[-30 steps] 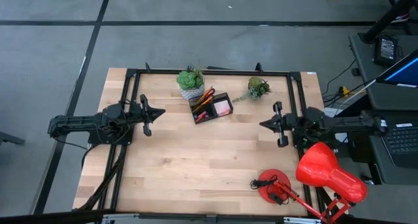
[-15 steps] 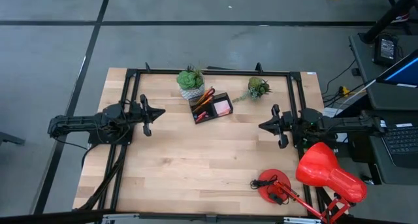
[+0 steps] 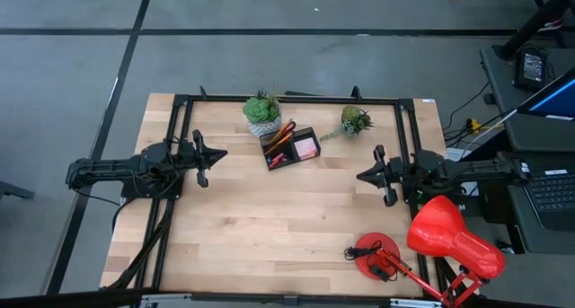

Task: Pick and place office supplies into organizer
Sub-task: Return to Home Position

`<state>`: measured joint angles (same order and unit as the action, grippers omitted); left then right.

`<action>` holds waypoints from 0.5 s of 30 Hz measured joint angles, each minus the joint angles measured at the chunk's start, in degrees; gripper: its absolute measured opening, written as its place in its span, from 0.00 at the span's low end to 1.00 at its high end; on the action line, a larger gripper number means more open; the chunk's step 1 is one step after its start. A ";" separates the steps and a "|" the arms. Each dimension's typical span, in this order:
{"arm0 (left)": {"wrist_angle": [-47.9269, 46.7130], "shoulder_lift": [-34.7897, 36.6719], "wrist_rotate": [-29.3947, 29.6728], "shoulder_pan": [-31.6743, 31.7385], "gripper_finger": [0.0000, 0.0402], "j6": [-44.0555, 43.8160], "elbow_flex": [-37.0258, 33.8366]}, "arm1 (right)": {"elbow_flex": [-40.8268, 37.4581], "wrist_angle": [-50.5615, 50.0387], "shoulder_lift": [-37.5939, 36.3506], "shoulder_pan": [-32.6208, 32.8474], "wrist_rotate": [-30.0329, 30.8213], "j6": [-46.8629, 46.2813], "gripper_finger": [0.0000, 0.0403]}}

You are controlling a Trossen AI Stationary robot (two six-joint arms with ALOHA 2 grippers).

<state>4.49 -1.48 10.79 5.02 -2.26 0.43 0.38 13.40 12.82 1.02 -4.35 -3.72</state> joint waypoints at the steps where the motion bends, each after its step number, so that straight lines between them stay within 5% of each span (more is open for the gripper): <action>1: 0.00 0.00 0.02 0.00 0.02 0.00 0.00 | 0.00 -0.25 -0.33 0.52 -0.09 1.13 0.06; 15: 0.00 0.00 0.00 0.00 0.02 0.00 0.00 | 0.00 -10.53 -12.77 6.64 0.19 2.66 0.06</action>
<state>4.49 -1.48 10.79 5.02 -2.26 0.43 0.38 2.87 0.05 7.66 -4.16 -1.06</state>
